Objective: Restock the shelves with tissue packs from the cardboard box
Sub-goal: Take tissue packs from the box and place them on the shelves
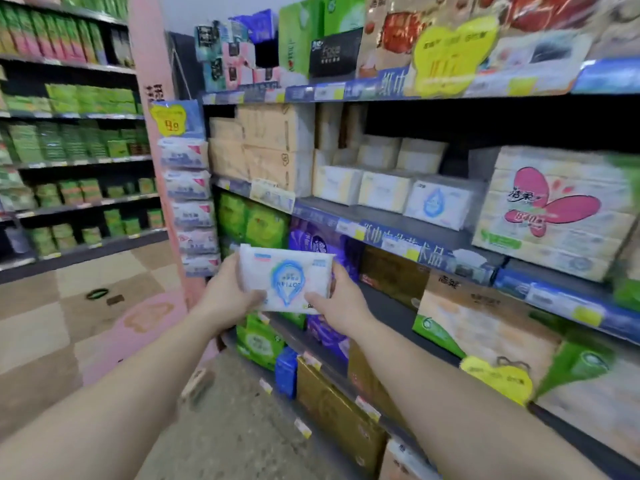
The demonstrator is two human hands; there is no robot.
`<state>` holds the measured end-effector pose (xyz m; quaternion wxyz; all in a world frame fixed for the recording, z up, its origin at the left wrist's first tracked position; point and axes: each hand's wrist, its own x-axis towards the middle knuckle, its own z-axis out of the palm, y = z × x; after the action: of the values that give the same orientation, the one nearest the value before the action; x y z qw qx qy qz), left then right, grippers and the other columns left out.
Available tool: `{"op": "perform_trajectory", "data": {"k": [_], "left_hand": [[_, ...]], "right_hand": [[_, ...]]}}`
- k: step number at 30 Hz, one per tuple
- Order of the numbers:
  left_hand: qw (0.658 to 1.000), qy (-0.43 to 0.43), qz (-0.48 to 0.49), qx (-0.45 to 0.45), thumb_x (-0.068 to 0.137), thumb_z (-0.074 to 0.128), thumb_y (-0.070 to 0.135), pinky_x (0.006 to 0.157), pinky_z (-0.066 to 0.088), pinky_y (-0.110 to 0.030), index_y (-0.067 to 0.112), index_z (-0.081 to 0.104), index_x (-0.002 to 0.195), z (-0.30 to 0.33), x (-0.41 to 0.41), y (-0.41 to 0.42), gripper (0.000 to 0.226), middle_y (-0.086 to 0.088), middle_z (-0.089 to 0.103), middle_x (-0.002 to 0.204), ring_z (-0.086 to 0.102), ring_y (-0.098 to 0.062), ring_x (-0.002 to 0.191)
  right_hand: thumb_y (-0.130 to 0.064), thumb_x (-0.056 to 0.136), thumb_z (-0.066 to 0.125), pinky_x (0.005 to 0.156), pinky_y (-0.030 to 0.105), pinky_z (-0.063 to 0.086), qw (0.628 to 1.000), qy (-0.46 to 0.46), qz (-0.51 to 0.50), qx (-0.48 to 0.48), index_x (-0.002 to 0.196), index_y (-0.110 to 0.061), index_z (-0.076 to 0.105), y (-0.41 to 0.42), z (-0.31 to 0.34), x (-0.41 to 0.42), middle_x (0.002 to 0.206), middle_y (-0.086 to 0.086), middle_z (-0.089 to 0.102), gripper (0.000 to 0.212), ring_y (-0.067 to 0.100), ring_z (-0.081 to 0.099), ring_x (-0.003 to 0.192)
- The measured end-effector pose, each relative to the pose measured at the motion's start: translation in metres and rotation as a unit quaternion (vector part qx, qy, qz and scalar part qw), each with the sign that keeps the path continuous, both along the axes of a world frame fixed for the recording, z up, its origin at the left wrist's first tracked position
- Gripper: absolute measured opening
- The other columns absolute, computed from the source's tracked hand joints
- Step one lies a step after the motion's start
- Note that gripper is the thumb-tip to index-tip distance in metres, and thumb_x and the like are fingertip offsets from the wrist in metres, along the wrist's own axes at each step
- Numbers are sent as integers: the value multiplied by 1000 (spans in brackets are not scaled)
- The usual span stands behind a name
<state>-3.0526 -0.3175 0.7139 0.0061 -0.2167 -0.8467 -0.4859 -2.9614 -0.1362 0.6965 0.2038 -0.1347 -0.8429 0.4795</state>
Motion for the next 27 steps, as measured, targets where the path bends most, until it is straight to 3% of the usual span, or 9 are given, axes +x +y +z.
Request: {"op": "perform_trajectory", "data": {"k": [4, 9, 12, 16, 19, 22, 25, 27], "left_hand": [[995, 9, -96, -3, 77, 74, 5, 79, 43, -27, 15, 46, 123, 21, -52, 64, 55, 2, 60, 108, 59, -17, 97], [978, 17, -206, 25, 73, 77, 21, 97, 47, -36, 20, 41, 135, 37, -86, 183, 71, 2, 61, 124, 59, -19, 113], [970, 43, -233, 50, 77, 75, 19, 97, 41, -29, 19, 36, 141, 50, -97, 245, 76, 2, 56, 130, 53, -20, 120], [963, 39, -265, 41, 77, 77, 20, 102, 45, -39, 17, 30, 146, 59, -123, 307, 84, -4, 56, 136, 56, -22, 120], [959, 12, -279, 48, 79, 75, 16, 94, 52, -40, 18, 43, 136, 64, -145, 342, 66, -1, 66, 115, 63, -19, 103], [954, 21, -298, 42, 81, 72, 13, 93, 51, -39, 15, 51, 127, 63, -156, 370, 51, -2, 65, 111, 62, -20, 101], [943, 0, -329, 50, 81, 69, 8, 88, 53, -36, 17, 53, 120, 55, -172, 396, 42, -4, 68, 107, 64, -20, 95], [935, -19, -352, 40, 82, 69, 8, 91, 52, -37, 17, 53, 118, 47, -183, 412, 41, -4, 67, 108, 64, -21, 98]], "right_hand": [[-25, 84, 72, 96, 31, 47, 996, -8, -89, 0, 147, -23, 31, 42, 16, -22, 137, -6, 53, 76, 13, 54, 119], [-24, 86, 70, 100, 36, 46, 974, 7, -222, 35, 144, -23, 34, 129, 44, -17, 136, -4, 56, 69, 19, 55, 120], [-28, 83, 71, 102, 40, 46, 957, 18, -279, 75, 148, -25, 27, 179, 58, -21, 143, -3, 51, 78, 20, 52, 126], [-23, 84, 71, 95, 36, 49, 947, 23, -312, 70, 146, -25, 30, 229, 67, -34, 132, -1, 59, 73, 20, 59, 115], [-15, 88, 66, 92, 31, 48, 948, 25, -310, 66, 142, -22, 35, 260, 71, -47, 124, 0, 63, 63, 20, 61, 107], [-11, 91, 61, 86, 26, 45, 948, 14, -316, 45, 143, -24, 33, 283, 72, -57, 115, -2, 62, 60, 18, 59, 101], [-8, 89, 60, 95, 33, 48, 942, 5, -335, 12, 142, -23, 36, 304, 62, -66, 115, 1, 65, 60, 19, 61, 103], [-10, 87, 64, 98, 40, 49, 937, -15, -350, 6, 131, -18, 48, 314, 56, -70, 116, 2, 66, 48, 21, 62, 105]]}}
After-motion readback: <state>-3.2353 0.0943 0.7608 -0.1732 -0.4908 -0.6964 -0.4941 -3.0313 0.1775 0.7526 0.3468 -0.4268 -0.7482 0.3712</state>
